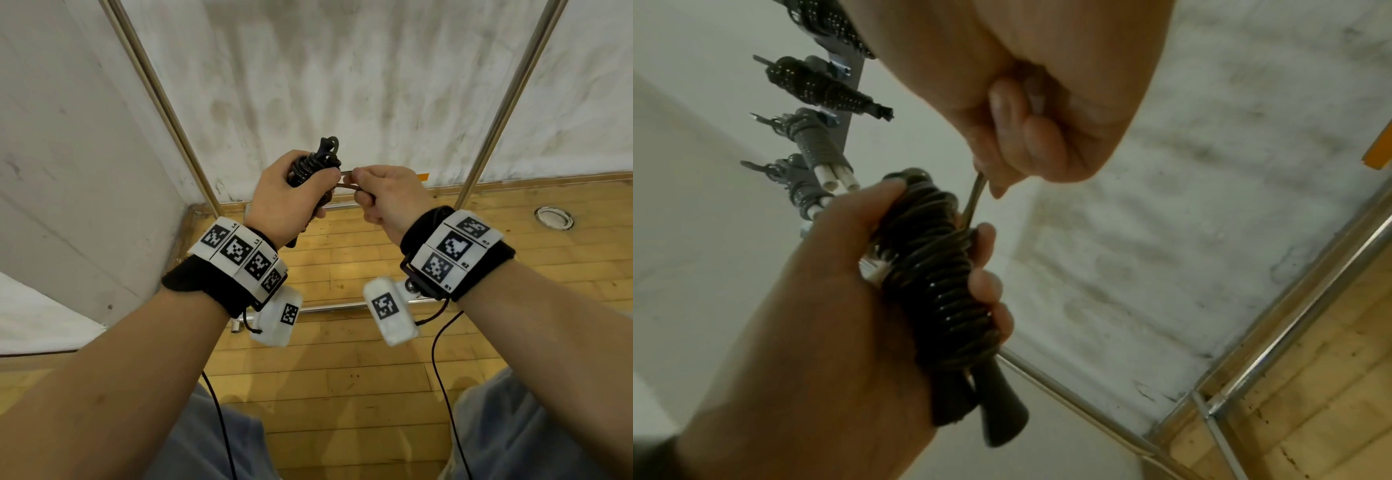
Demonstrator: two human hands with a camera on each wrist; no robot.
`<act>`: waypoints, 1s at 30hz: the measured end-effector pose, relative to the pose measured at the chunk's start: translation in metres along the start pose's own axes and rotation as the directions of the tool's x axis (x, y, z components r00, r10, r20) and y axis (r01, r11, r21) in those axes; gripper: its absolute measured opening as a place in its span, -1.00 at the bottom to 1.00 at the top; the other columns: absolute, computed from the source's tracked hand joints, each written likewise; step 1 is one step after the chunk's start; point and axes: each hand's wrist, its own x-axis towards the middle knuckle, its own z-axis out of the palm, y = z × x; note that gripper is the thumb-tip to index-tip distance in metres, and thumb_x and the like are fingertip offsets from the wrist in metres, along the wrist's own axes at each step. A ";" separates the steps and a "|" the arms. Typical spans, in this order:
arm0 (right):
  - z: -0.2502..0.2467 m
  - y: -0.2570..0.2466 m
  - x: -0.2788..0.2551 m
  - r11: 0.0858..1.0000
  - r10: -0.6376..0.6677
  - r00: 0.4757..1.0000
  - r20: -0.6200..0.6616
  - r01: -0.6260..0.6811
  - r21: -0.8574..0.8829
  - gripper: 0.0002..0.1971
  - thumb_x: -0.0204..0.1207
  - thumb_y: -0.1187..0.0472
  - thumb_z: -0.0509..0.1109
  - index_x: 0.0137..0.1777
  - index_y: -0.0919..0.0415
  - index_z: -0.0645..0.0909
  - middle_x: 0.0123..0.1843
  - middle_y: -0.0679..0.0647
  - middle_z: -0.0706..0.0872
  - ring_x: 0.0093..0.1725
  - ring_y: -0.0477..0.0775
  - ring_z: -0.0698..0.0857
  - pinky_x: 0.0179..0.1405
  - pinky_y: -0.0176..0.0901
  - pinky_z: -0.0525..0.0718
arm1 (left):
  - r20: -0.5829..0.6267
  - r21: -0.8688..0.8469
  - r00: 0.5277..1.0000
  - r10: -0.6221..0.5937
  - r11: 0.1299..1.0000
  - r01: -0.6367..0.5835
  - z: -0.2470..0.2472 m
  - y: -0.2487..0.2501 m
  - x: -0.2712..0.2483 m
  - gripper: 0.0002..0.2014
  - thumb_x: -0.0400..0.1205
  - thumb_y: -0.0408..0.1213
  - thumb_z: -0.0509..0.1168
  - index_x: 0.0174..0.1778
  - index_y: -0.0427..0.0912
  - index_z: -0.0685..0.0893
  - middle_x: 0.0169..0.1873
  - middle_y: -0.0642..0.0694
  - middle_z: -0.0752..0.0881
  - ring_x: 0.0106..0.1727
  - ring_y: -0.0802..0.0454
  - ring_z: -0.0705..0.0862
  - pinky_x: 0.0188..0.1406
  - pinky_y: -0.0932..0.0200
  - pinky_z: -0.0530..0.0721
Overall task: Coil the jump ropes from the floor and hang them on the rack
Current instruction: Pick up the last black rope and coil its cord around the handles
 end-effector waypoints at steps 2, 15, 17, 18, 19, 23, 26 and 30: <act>-0.005 0.001 0.002 1.000 0.026 1.000 -0.009 -0.026 0.006 -0.77 0.64 0.25 0.26 -0.21 0.25 0.67 -0.60 -0.03 0.43 -0.64 -0.11 0.29 -0.67 -0.31 0.24 | 0.003 -0.004 1.000 -0.020 1.000 0.020 -0.002 0.001 -0.001 -0.82 0.44 -0.08 0.39 -0.10 -0.05 0.68 -0.37 -0.07 0.76 -0.48 -0.03 0.70 -0.53 0.10 0.56; -0.001 0.004 -0.015 0.980 -0.126 0.992 -0.003 0.124 -0.156 -0.83 0.64 0.27 0.25 -0.11 0.10 0.66 -0.59 -0.05 0.61 -0.65 -0.07 0.48 -0.61 -0.31 0.48 | 0.070 0.080 0.997 -0.014 0.997 0.008 -0.008 -0.013 0.003 -0.81 0.64 -0.20 0.33 0.13 0.08 0.52 -0.10 -0.04 0.71 -0.24 0.10 0.76 -0.19 0.07 0.75; 0.004 0.003 -0.019 0.969 -0.163 0.987 -0.009 0.158 -0.189 -0.83 0.63 0.26 0.25 -0.07 0.14 0.68 -0.57 -0.03 0.59 -0.64 -0.09 0.47 -0.61 -0.32 0.47 | 0.001 0.099 1.000 0.025 0.995 -0.025 0.000 -0.012 0.000 -0.88 0.58 -0.14 0.39 -0.06 0.01 0.59 -0.26 -0.01 0.68 -0.29 0.07 0.70 -0.24 0.10 0.69; 0.006 0.002 -0.020 0.964 -0.174 0.985 -0.007 0.169 -0.204 -0.81 0.63 0.26 0.24 -0.08 0.16 0.70 -0.57 -0.02 0.58 -0.64 -0.10 0.46 -0.61 -0.32 0.46 | -0.043 0.104 0.999 0.033 0.994 -0.028 0.003 -0.011 0.000 -0.82 0.53 -0.09 0.45 -0.13 -0.05 0.60 -0.32 -0.03 0.67 -0.31 0.04 0.67 -0.28 0.09 0.66; 0.007 0.002 -0.021 0.962 -0.179 0.984 -0.006 0.174 -0.212 -0.79 0.63 0.26 0.23 -0.11 0.16 0.70 -0.57 -0.02 0.57 -0.64 -0.10 0.44 -0.62 -0.33 0.44 | -0.084 0.111 0.996 0.031 0.994 -0.022 0.005 -0.011 -0.001 -0.76 0.47 -0.06 0.50 -0.18 -0.09 0.62 -0.36 -0.06 0.66 -0.34 0.01 0.66 -0.33 0.08 0.65; 0.003 -0.001 -0.016 0.962 -0.172 0.984 -0.038 0.160 -0.222 -0.73 0.63 0.26 0.24 -0.26 0.07 0.67 -0.64 -0.12 0.51 -0.63 -0.13 0.39 -0.62 -0.34 0.38 | -0.113 0.119 0.994 -0.011 0.993 0.024 0.003 -0.010 0.002 -0.87 0.39 -0.22 0.47 -0.30 -0.12 0.63 -0.55 -0.06 0.61 -0.53 0.03 0.58 -0.54 0.16 0.56; -0.004 0.000 -0.008 0.955 -0.174 0.983 -0.054 0.156 -0.252 -0.74 0.61 0.24 0.27 -0.28 0.04 0.68 -0.69 -0.17 0.49 -0.62 -0.20 0.44 -0.63 -0.41 0.37 | -0.054 0.067 0.998 -0.032 0.997 0.036 -0.002 -0.009 0.001 -0.87 0.40 -0.28 0.44 -0.27 -0.26 0.66 -0.54 -0.11 0.61 -0.53 0.00 0.57 -0.56 0.15 0.55; -0.010 0.001 0.000 0.955 -0.158 0.986 -0.058 0.137 -0.264 -0.73 0.61 0.24 0.29 -0.32 0.06 0.68 -0.71 -0.22 0.49 -0.62 -0.26 0.47 -0.64 -0.48 0.36 | 0.030 0.043 0.999 -0.042 0.998 0.041 -0.006 -0.006 0.000 -0.83 0.34 -0.23 0.42 -0.31 -0.27 0.65 -0.45 -0.22 0.68 -0.47 -0.01 0.64 -0.42 0.05 0.69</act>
